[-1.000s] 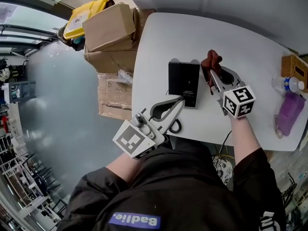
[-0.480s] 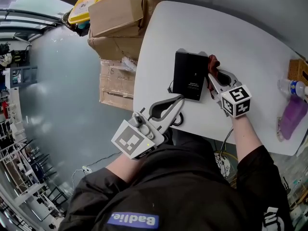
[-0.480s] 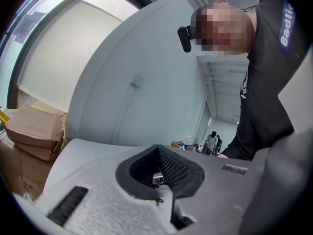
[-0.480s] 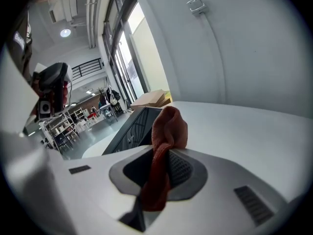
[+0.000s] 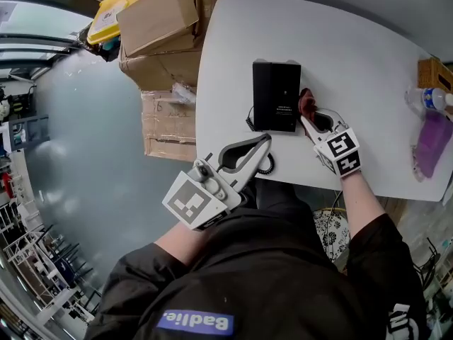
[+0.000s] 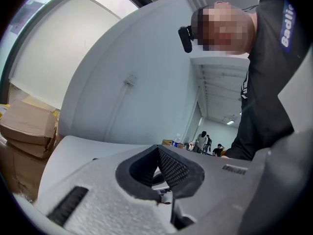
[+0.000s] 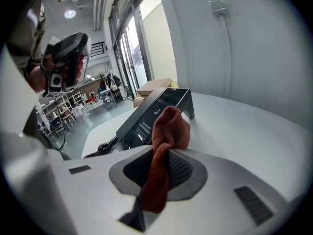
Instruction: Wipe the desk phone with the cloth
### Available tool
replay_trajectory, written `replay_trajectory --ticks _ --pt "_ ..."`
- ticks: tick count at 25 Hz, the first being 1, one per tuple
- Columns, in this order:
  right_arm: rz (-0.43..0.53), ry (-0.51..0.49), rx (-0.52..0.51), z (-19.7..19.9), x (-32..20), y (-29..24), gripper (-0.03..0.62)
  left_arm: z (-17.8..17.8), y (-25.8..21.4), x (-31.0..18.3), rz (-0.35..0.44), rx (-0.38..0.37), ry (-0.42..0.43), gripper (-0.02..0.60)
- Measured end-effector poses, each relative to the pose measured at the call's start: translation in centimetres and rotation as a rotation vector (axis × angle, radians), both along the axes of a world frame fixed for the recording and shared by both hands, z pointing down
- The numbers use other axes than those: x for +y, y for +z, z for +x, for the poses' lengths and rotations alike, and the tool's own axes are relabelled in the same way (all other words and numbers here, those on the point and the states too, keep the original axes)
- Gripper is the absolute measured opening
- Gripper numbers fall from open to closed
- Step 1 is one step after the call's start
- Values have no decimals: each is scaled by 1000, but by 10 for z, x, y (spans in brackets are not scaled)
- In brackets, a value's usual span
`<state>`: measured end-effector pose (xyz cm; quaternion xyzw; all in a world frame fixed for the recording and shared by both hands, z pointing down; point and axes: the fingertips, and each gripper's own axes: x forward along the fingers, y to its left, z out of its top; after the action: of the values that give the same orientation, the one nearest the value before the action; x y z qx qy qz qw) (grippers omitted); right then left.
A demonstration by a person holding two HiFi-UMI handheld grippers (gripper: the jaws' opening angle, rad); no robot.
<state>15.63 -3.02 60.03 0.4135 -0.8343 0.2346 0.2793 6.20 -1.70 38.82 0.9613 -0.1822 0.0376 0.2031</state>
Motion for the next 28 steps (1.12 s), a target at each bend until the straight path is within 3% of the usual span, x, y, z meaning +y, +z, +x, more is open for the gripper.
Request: replay_trajectory --ticks 13,17,21,28 --pt "-136 6 49 -26 80 3 71 -39 -11 33 12 39 49 15" --pt "-24 10 64 -22 49 -47 71 -48 -22 32 30 60 32 15" --pt "121 -46 112 -24 -10 -97 71 -52 -31 28 35 66 4 15" --pt "204 -177 166 -41 -86 -122 71 -59 -45 9 63 57 -78 15"
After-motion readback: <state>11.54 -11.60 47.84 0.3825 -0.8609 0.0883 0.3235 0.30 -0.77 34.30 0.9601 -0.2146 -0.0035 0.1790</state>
